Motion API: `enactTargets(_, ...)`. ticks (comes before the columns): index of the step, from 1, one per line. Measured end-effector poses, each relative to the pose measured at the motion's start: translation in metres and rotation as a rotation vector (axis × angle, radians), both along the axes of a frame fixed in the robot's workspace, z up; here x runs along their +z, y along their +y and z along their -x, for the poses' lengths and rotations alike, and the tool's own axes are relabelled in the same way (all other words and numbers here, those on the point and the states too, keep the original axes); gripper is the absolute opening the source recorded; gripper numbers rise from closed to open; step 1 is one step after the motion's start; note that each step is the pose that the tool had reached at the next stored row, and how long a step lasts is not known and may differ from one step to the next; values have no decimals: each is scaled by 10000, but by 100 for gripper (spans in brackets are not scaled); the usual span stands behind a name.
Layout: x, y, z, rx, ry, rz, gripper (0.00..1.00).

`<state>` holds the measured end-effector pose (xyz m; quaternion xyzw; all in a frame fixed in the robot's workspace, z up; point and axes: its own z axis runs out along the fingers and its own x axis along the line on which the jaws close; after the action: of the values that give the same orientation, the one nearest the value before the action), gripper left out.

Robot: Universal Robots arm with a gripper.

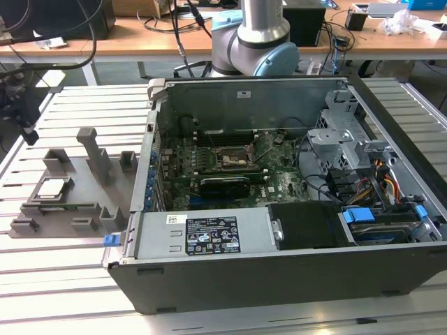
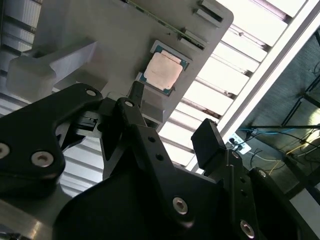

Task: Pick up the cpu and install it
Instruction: 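Pick up the cpu and move it towards the insertion slot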

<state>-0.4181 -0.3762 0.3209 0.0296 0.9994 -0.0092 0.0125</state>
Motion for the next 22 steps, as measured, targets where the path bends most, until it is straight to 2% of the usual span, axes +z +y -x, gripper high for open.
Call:
enactTargets(7, -70, 0, 0, 0, 0, 0, 66)
enactTargets(22, -313, 0, 0, 0, 0, 0, 66)
